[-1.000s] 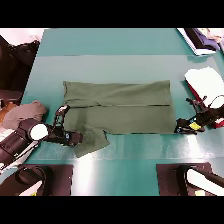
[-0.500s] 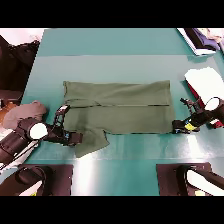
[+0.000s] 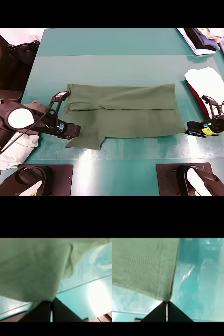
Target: Fold the shirts.
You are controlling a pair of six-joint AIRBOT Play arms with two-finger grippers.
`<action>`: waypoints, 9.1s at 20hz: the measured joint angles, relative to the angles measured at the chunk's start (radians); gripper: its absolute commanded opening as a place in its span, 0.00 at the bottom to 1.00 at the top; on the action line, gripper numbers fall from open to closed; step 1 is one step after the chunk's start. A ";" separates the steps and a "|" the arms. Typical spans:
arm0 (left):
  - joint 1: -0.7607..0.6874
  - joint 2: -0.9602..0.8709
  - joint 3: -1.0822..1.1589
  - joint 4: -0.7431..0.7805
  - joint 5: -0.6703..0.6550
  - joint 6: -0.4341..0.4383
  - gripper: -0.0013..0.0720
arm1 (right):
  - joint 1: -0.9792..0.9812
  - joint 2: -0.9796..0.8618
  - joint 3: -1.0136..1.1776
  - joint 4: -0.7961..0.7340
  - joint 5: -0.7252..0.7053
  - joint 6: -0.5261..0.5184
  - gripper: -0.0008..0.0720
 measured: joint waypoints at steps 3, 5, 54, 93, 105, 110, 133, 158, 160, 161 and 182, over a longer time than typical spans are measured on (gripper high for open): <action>0.000 0.000 0.030 -0.038 -0.037 0.016 0.05 | 0.009 0.026 0.002 0.004 0.027 0.000 0.03; 0.000 0.000 0.053 -0.039 -0.039 0.031 0.05 | 0.043 0.019 0.019 0.006 0.031 0.000 0.03; 0.186 -0.432 0.252 0.447 0.669 -0.011 0.05 | -0.077 -0.832 0.586 0.423 -0.116 -0.199 0.88; -0.158 -1.111 0.913 -0.096 0.457 0.230 0.05 | 0.312 -0.539 0.933 0.530 0.027 -0.116 0.03; 0.189 -0.780 0.954 0.082 0.202 0.334 0.05 | 0.664 -0.785 1.197 0.530 -0.157 -0.085 0.03; 0.320 -0.584 0.956 0.232 0.085 0.365 0.05 | 0.785 -0.936 1.255 0.529 -0.290 -0.084 0.03; 0.365 -0.464 0.956 0.397 -0.060 0.372 0.05 | 0.665 -0.910 0.940 0.618 -0.344 -0.240 0.76; 0.365 -0.464 0.956 0.341 -0.068 0.371 0.05 | 0.648 -0.991 0.562 1.118 -0.650 -0.419 0.04; 0.365 -0.464 0.956 0.341 -0.074 0.371 0.05 | 0.662 -1.004 0.622 1.103 -0.634 -0.428 0.04; 0.365 -0.464 0.956 0.340 -0.075 0.371 0.05 | 0.664 -1.007 0.648 1.080 -0.626 -0.431 0.03; 0.365 -0.464 0.956 0.155 -0.093 0.369 0.05 | -0.110 -0.781 0.980 0.631 -0.574 -0.298 0.03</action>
